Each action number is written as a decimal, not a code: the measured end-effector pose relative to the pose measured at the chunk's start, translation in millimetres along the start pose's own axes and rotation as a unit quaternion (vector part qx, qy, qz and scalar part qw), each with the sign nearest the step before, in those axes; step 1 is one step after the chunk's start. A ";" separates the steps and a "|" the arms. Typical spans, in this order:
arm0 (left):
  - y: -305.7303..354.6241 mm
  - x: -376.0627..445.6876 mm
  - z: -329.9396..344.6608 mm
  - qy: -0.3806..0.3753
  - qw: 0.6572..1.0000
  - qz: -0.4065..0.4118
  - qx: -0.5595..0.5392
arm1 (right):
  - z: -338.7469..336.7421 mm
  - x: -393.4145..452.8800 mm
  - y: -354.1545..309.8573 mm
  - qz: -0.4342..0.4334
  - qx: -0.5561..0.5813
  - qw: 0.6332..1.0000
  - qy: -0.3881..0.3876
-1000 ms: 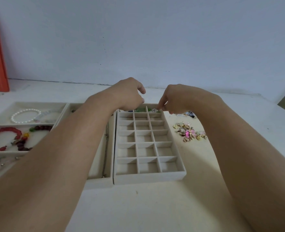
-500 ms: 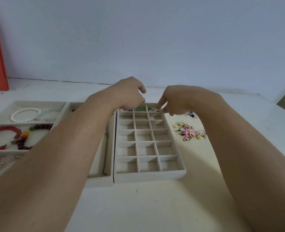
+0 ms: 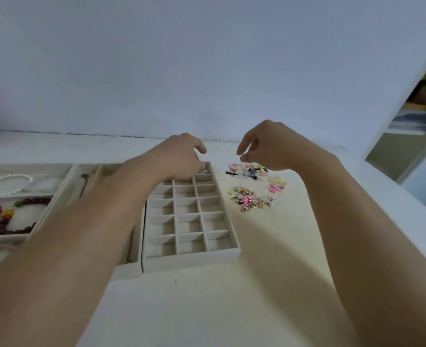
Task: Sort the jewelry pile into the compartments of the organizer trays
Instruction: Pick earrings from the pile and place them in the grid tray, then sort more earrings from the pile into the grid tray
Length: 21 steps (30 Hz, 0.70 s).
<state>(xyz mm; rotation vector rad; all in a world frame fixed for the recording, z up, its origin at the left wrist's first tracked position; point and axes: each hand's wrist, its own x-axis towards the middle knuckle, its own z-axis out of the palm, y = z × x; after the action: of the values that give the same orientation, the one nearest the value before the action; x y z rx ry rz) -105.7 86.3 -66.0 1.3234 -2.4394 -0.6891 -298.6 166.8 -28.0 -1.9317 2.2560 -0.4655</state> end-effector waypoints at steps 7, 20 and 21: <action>15.8 -7.8 16.6 -0.020 0.999 0.050 -0.006 | 32.9 -29.0 41.8 0.017 0.024 0.999 -0.026; 29.0 -13.6 27.4 -0.032 0.996 0.081 0.020 | 48.0 -35.4 57.8 0.029 0.015 0.996 -0.077; 29.1 -13.5 27.9 -0.035 0.996 0.082 0.023 | 48.0 -35.0 58.0 0.028 0.012 0.997 -0.076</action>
<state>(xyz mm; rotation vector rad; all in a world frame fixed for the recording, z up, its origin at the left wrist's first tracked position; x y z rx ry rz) -131.7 118.9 -74.3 1.1168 -2.5983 -0.6504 -332.8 201.7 -95.1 -1.8222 2.1920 -0.3261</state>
